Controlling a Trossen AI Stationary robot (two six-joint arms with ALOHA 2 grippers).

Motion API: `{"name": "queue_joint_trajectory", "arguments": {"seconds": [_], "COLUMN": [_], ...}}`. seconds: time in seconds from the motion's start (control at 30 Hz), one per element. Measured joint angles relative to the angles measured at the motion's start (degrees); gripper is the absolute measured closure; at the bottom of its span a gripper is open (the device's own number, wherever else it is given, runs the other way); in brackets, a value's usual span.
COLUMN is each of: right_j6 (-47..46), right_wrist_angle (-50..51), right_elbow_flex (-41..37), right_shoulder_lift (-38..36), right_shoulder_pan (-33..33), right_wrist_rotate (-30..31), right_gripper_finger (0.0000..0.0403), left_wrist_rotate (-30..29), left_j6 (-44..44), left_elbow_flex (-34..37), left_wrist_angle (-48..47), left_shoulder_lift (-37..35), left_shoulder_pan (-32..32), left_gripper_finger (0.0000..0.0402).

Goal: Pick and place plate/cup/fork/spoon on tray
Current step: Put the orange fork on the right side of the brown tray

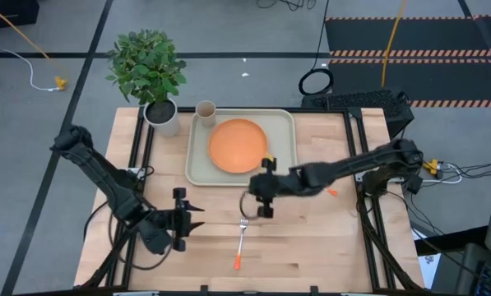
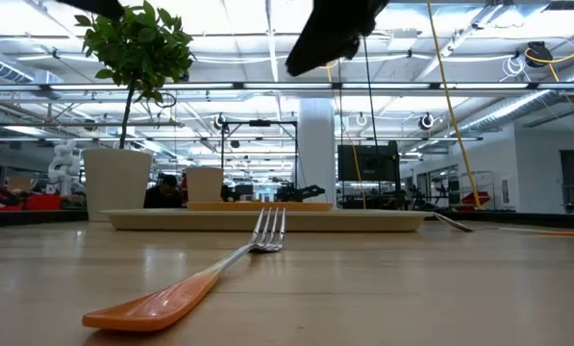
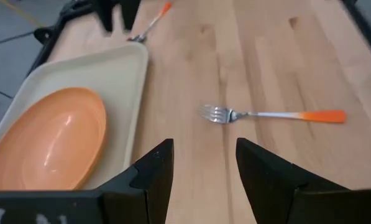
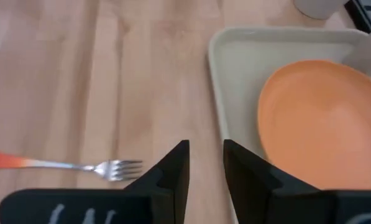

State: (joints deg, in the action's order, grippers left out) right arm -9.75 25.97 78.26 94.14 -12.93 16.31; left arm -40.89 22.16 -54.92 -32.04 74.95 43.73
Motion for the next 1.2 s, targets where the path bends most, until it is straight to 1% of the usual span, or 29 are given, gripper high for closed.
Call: {"name": "queue_joint_trajectory", "arguments": {"seconds": [0.07,0.17,0.27,0.47,0.53,0.67,0.8,0.9,1.0,1.13,1.2], "right_j6": [-1.9,-4.5,-7.1,-14.4,-16.0,-19.7,-22.2,-22.8,-22.5,-22.5,-22.5], "right_wrist_angle": [1.1,1.1,-0.5,-1.0,-0.9,-3.2,-7.2,-7.7,-7.7,-7.5,-7.1], "right_elbow_flex": [0.0,-0.2,-1.9,-4.8,-5.7,-7.9,-11.3,-12.3,-12.6,-12.6,-12.6], "right_shoulder_lift": [-0.3,-0.3,-0.4,-0.3,-0.3,-0.3,-0.3,-0.3,-0.3,-0.3,-0.3], "right_shoulder_pan": [-2.6,-6.3,-8.7,-12.7,-13.6,-14.7,-15.4,-15.9,-16.2,-16.6,-16.8], "right_wrist_rotate": [2.6,4.6,4.8,3.3,3.0,3.2,2.9,1.1,-1.7,-3.2,-4.4], "right_gripper_finger": [0.0313,0.0313,0.0314,0.0314,0.0314,0.0314,0.0314,0.0314,0.0314,0.0314,0.0314], "left_wrist_rotate": [2.0,2.4,3.9,11.5,15.0,20.4,25.8,25.8,26.0,26.5,26.5], "left_j6": [-1.4,-3.9,-8.0,-16.6,-18.8,-23.1,-30.4,-36.4,-43.2,-51.7,-55.7], "left_elbow_flex": [0.0,0.0,0.0,0.0,-0.6,-4.4,-9.6,-14.4,-19.3,-25.2,-27.1], "left_wrist_angle": [1.9,5.6,9.2,15.4,15.8,15.8,15.4,14.0,9.8,3.9,2.2], "left_shoulder_lift": [1.5,3.8,6.5,11.4,13.3,17.8,23.8,28.6,33.4,39.3,41.9], "left_shoulder_pan": [-1.1,-2.6,-3.8,-6.3,-7.3,-8.9,-9.9,-10.1,-10.4,-11.8,-12.6], "left_gripper_finger": [0.0225,0.0225,0.0225,0.0225,0.0225,0.0225,0.0225,0.0225,0.0225,0.0225,0.0225]}}
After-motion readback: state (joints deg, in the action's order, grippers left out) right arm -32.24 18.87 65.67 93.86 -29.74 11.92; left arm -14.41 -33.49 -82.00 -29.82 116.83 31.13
